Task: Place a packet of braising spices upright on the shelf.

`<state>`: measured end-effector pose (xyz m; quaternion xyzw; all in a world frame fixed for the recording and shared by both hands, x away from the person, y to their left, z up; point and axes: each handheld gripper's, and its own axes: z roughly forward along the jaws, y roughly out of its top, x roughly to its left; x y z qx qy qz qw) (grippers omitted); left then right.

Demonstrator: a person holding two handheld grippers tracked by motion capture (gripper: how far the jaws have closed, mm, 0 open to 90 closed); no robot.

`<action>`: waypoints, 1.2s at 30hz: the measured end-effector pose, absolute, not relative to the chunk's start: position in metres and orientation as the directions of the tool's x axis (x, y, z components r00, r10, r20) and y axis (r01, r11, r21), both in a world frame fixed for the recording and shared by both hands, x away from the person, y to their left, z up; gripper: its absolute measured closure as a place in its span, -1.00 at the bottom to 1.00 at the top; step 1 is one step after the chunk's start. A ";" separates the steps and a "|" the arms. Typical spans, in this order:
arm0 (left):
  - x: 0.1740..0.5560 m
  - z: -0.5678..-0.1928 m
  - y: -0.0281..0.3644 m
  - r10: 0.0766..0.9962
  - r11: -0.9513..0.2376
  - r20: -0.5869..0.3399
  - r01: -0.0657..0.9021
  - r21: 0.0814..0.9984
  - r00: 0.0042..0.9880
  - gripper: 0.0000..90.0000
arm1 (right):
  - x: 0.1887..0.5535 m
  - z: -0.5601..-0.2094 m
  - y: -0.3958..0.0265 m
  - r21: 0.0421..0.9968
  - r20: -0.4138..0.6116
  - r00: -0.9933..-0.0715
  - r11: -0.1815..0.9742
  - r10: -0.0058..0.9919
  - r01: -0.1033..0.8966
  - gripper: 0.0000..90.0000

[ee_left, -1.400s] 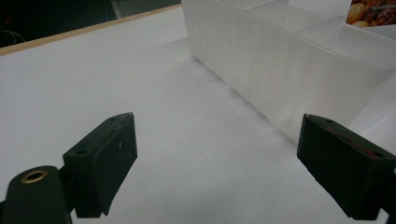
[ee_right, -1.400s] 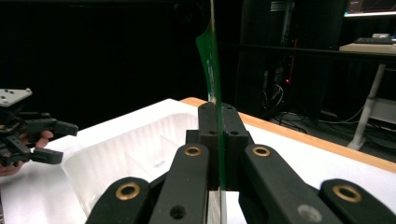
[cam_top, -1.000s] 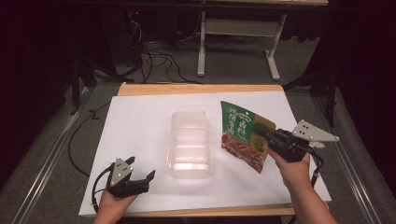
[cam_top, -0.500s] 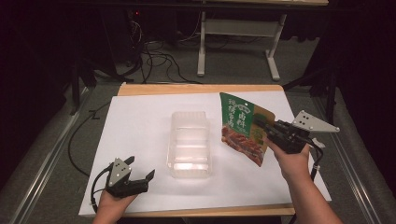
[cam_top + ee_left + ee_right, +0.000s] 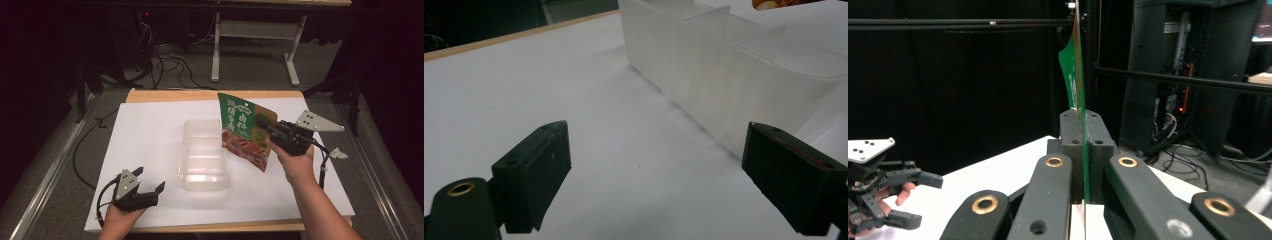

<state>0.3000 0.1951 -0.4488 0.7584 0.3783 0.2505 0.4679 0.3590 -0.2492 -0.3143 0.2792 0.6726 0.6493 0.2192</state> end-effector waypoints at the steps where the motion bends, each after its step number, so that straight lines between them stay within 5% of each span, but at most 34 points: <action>1: 0.300 -0.448 0.195 0.808 -0.277 0.029 0.337 0.900 0.588 -0.72 | 0.360 -0.314 -0.247 0.995 0.072 -0.750 -0.002 0.658 0.095 1.00; 36: 0.300 -0.449 0.195 0.804 -0.275 0.020 0.342 0.899 0.595 -0.72 | 0.405 -0.329 -0.172 0.995 0.087 -0.796 -0.011 0.599 0.100 1.00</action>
